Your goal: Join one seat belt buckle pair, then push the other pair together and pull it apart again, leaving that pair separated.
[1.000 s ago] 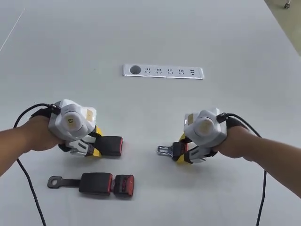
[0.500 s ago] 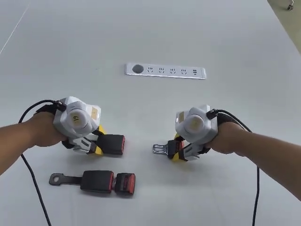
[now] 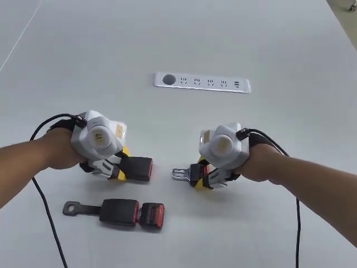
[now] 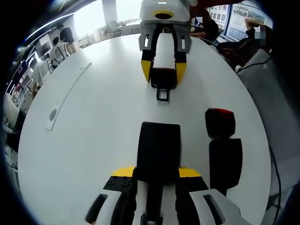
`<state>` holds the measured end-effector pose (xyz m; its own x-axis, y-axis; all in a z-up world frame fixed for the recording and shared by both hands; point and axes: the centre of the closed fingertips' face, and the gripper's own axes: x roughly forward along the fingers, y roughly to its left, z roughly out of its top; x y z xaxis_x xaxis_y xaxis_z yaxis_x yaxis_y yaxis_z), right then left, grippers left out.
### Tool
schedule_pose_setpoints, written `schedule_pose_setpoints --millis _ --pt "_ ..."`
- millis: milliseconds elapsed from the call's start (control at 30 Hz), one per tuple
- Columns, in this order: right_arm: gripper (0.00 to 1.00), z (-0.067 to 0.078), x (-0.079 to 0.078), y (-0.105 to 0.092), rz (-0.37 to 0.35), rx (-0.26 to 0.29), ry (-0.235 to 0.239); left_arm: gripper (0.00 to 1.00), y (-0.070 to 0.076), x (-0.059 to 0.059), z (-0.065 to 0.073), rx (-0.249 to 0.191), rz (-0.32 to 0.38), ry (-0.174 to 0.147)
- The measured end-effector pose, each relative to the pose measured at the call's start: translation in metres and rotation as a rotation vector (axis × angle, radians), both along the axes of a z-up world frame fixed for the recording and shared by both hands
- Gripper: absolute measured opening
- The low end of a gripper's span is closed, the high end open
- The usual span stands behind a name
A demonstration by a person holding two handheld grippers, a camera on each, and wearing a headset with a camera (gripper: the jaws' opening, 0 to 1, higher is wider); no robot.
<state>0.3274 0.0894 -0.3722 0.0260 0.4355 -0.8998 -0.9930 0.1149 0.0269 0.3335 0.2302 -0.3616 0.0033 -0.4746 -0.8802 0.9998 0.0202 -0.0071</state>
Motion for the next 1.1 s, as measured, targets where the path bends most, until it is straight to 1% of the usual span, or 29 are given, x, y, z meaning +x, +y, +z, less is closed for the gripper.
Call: schedule_pose_setpoints --millis 300,467,567,667,767,800,833,933,1067,1100 --pt "0.34 0.0 0.002 0.015 0.005 0.03 -0.005 0.32 -0.001 -0.002 0.003 0.007 0.001 0.002" --pt "0.34 -0.001 0.003 0.03 0.009 0.056 -0.007 0.32 0.0 -0.002 0.002 0.005 0.005 0.003" --pt "0.34 0.0 0.003 0.038 0.012 0.069 -0.008 0.32 0.0 0.0 0.0 0.008 0.004 0.003" --pt "0.34 0.0 0.002 0.048 0.019 0.084 -0.007 0.32 0.002 0.004 -0.004 0.007 0.005 0.004" --pt "0.34 0.0 0.003 0.052 0.022 0.085 -0.01 0.32 0.003 0.007 -0.007 0.008 0.007 0.004" --pt "0.34 0.003 0.004 0.054 0.017 0.105 -0.013 0.32 0.003 0.007 -0.008 0.007 0.009 0.005" --pt "0.34 0.002 0.003 0.054 0.002 0.108 0.002 0.32 0.004 0.008 -0.009 0.008 0.009 0.004" --pt "0.34 0.001 0.005 0.057 -0.002 0.112 -0.004 0.32 0.004 0.009 -0.011 0.01 0.009 0.004" --pt "0.34 0.002 0.006 0.066 -0.003 0.123 -0.013 0.32 0.005 0.011 -0.013 0.007 0.016 0.005" --pt "0.34 0.001 0.006 0.065 0.005 0.103 -0.016 0.32 0.005 0.011 -0.014 0.006 0.017 0.005"
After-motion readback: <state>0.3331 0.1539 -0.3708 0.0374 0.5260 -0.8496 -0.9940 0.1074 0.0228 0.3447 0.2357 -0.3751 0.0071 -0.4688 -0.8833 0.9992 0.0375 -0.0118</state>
